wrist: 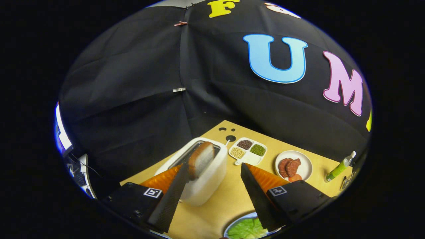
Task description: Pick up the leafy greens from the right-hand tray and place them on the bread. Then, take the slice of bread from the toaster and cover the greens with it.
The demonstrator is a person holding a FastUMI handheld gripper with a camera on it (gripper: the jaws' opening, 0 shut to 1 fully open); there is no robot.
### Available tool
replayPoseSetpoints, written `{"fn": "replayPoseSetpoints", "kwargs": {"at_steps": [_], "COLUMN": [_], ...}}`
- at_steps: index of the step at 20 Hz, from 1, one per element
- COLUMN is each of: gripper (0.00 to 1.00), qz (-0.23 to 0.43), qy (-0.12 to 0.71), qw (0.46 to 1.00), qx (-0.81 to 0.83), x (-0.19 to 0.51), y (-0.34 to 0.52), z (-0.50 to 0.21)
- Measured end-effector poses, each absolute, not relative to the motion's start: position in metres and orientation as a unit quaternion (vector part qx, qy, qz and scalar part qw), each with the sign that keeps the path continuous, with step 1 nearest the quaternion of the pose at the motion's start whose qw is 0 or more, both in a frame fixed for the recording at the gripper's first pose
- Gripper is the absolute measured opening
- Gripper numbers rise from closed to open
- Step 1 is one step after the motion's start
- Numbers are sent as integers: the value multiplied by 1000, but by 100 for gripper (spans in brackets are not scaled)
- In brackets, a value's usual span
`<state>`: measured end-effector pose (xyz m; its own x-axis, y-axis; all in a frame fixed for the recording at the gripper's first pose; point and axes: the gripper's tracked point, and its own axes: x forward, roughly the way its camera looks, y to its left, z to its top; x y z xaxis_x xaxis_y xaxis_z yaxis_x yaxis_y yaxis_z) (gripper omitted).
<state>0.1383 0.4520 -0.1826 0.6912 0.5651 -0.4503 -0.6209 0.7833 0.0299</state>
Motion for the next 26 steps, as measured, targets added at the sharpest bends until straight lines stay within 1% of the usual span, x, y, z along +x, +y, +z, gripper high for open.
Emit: {"fn": "replayPoseSetpoints", "kwargs": {"at_steps": [7, 13, 15, 16, 18, 20, 21, 22, 23, 26], "gripper": [100, 98, 81, 68, 57, 37, 33, 24, 19, 15], "qz": [288, 266, 264, 263, 260, 253, 246, 241, 240, 250], "qy": [220, 254, 261, 262, 263, 270, 273, 277, 283, 287], "qw": [929, 927, 926, 926, 927, 926, 927, 928, 927, 923], "qx": [-77, -71, -68, -68, -71, -72, -70, -66, -61, -53], "x": [169, 183, 184, 183, 184, 183, 185, 186, 186, 187], "y": [501, 519, 523, 524, 523, 522, 518, 515, 515, 516], "z": [-212, -246, -250, -252, -251, -253, -254, -254, -254, -249]}}
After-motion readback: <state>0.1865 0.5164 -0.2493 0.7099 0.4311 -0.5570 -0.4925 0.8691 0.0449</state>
